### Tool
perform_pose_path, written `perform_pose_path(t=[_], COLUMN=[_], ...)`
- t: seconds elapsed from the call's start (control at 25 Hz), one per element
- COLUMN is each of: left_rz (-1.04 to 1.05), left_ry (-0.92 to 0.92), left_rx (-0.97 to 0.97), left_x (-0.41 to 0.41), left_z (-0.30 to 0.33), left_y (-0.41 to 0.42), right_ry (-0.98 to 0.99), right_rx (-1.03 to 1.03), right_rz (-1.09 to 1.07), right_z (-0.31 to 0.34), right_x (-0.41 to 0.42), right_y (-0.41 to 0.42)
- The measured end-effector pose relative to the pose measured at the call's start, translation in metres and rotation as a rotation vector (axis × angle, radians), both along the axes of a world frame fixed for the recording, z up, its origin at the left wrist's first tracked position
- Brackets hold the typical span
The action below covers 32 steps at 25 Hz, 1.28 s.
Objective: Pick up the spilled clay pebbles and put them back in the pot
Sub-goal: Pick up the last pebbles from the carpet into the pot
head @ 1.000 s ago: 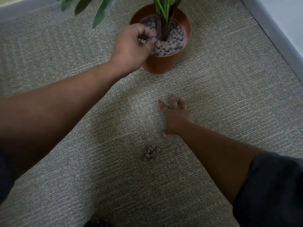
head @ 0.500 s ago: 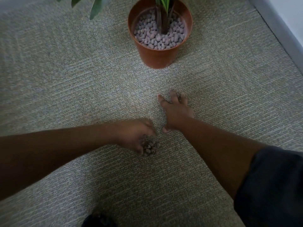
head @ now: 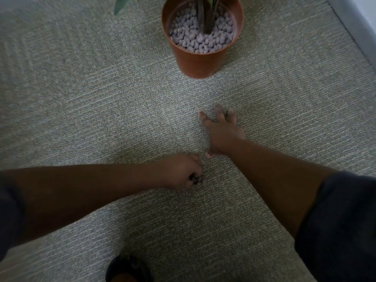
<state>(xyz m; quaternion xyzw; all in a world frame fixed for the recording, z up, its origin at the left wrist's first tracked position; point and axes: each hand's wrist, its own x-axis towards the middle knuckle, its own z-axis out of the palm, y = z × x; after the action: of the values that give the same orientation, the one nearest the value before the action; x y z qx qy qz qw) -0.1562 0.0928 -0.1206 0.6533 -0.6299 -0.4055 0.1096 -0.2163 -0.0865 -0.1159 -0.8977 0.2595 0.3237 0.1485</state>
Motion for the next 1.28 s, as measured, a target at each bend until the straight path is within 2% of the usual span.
perform_pose_path(t=[0.12, 0.24, 0.28, 0.4, 0.44, 0.52, 0.72, 0.92, 1.0, 1.08, 1.2, 1.28], left_rz=[0.012, 0.232, 0.382, 0.874, 0.967, 1.033, 1.016, 1.163, 1.247, 1.304, 1.321, 1.311], left_ry=[0.053, 0.170, 0.280, 0.830, 0.968, 1.128, 1.339, 1.567, 1.580, 1.577, 1.527, 1.426], left_rx=[-0.038, 0.111, 0.198, 0.526, 0.586, 0.626, 0.465, 0.008, -0.168, -0.262, -0.276, -0.277], left_x=[0.006, 0.024, 0.032, 0.051, 0.055, 0.062, 0.081, 0.126, 0.141, 0.149, 0.157, 0.159], left_z=[0.002, 0.002, 0.002, 0.009, 0.014, 0.026, 0.074, 0.133, 0.149, 0.158, 0.161, 0.159], left_y=[-0.002, -0.004, -0.005, -0.009, -0.011, -0.017, -0.050, -0.095, -0.109, -0.118, -0.119, -0.115], right_ry=[-0.004, -0.006, -0.005, 0.003, 0.001, -0.001, 0.006, 0.006, 0.001, -0.007, -0.015, -0.012], right_rx=[-0.003, -0.004, -0.006, -0.002, 0.000, 0.003, 0.013, 0.011, 0.019, 0.027, 0.033, 0.033], right_rz=[0.002, -0.002, -0.002, 0.000, 0.003, 0.003, -0.003, -0.009, -0.007, -0.010, -0.012, -0.015], right_z=[-0.001, -0.002, -0.003, -0.002, -0.002, -0.002, -0.002, -0.004, -0.003, -0.001, 0.002, 0.003], right_x=[-0.001, 0.000, 0.000, 0.000, 0.000, 0.000, 0.000, 0.001, 0.000, -0.001, -0.002, -0.001], right_y=[0.000, -0.001, -0.001, -0.001, -0.002, -0.002, -0.002, -0.002, -0.002, -0.002, -0.002, -0.002])
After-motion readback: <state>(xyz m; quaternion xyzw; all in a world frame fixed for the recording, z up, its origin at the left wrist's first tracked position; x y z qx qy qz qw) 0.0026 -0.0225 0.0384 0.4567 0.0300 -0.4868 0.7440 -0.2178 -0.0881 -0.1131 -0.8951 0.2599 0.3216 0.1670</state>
